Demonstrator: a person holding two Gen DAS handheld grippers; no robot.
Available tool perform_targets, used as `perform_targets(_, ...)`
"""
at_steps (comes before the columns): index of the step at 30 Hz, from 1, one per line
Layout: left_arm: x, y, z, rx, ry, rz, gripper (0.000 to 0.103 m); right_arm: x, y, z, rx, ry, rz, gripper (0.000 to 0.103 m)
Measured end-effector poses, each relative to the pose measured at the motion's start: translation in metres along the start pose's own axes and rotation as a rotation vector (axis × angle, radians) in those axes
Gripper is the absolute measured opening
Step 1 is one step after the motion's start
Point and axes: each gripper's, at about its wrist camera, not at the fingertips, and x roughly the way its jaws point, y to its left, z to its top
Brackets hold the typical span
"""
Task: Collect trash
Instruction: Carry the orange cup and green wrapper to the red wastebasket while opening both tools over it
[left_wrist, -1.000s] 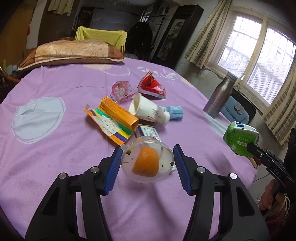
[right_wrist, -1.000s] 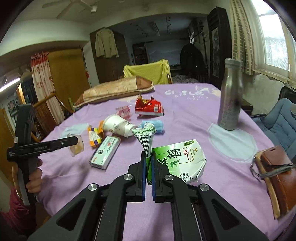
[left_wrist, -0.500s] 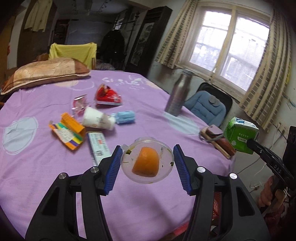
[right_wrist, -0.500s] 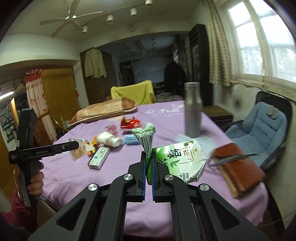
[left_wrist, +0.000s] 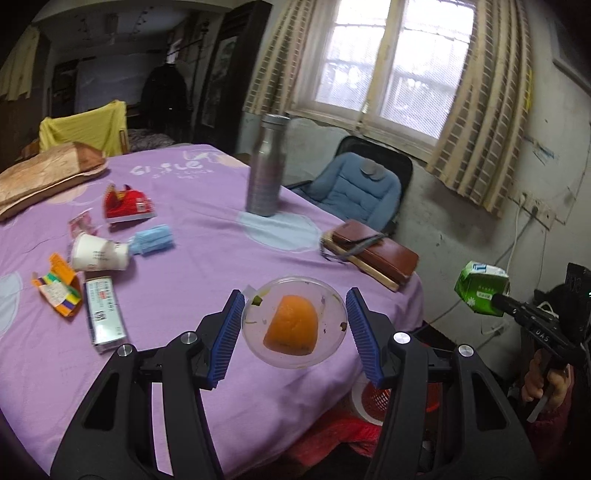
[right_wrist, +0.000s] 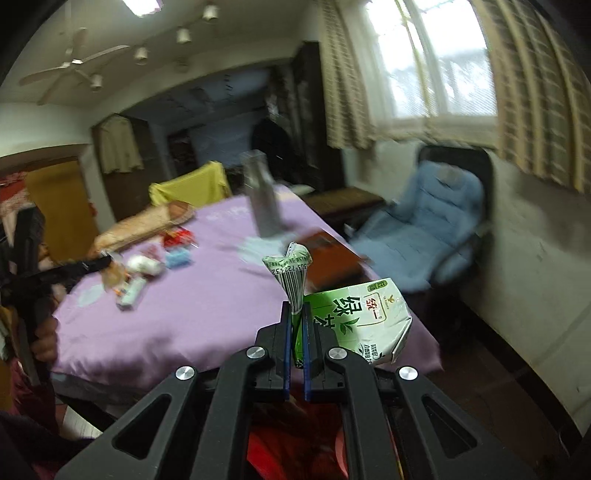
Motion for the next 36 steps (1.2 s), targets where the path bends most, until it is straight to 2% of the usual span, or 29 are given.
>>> perform_targets(5, 0.032, -0.035, 0.0, 0.045, 0.059, -0.065, 0.056, 0.015, -0.051, -0.044, 0.077, 0.123, -0.102, 0.006)
perform_targets(8, 0.053, -0.059, -0.003, 0.078, 0.099, -0.104, 0.056, 0.04, -0.074, -0.074, 0.103, 0.243, -0.133, 0.01)
perform_targets(9, 0.061, -0.069, -0.004, 0.092, 0.114, -0.117, 0.056, 0.046, -0.08, -0.082, 0.123, 0.261, -0.149, 0.026)
perform_targets(10, 0.068, -0.078, -0.006, 0.107, 0.13, -0.129, 0.056, 0.05, -0.09, -0.089, 0.158, 0.279, -0.154, 0.036)
perform_targets(11, 0.072, -0.084, -0.008, 0.119, 0.142, -0.137, 0.056, 0.051, -0.097, -0.094, 0.19, 0.274, -0.147, 0.04)
perform_targets(13, 0.085, -0.103, -0.013, 0.156, 0.175, -0.161, 0.056, 0.042, -0.107, -0.096, 0.22, 0.237, -0.153, 0.04)
perform_targets(18, 0.12, -0.161, -0.032, 0.253, 0.267, -0.244, 0.056, 0.019, -0.122, -0.088, 0.25, 0.136, -0.182, 0.053)
perform_targets(22, 0.148, -0.202, -0.048, 0.318, 0.334, -0.293, 0.056, 0.002, -0.133, -0.087, 0.273, 0.078, -0.197, 0.054)
perform_targets(27, 0.182, -0.246, -0.064, 0.368, 0.412, -0.356, 0.057, -0.011, -0.148, -0.09, 0.292, 0.048, -0.213, 0.054)
perform_targets(28, 0.191, -0.256, -0.067, 0.376, 0.434, -0.375, 0.059, -0.014, -0.151, -0.091, 0.296, 0.044, -0.219, 0.054)
perform_targets(30, 0.199, -0.265, -0.069, 0.378, 0.448, -0.37, 0.082, -0.018, -0.155, -0.093, 0.303, 0.039, -0.227, 0.054)
perform_targets(32, 0.2, -0.269, -0.069, 0.37, 0.438, -0.362, 0.088, -0.021, -0.158, -0.095, 0.311, 0.036, -0.227, 0.054)
perform_targets(36, 0.195, -0.263, -0.064, 0.373, 0.404, -0.32, 0.093, -0.022, -0.163, -0.099, 0.326, 0.029, -0.215, 0.055)
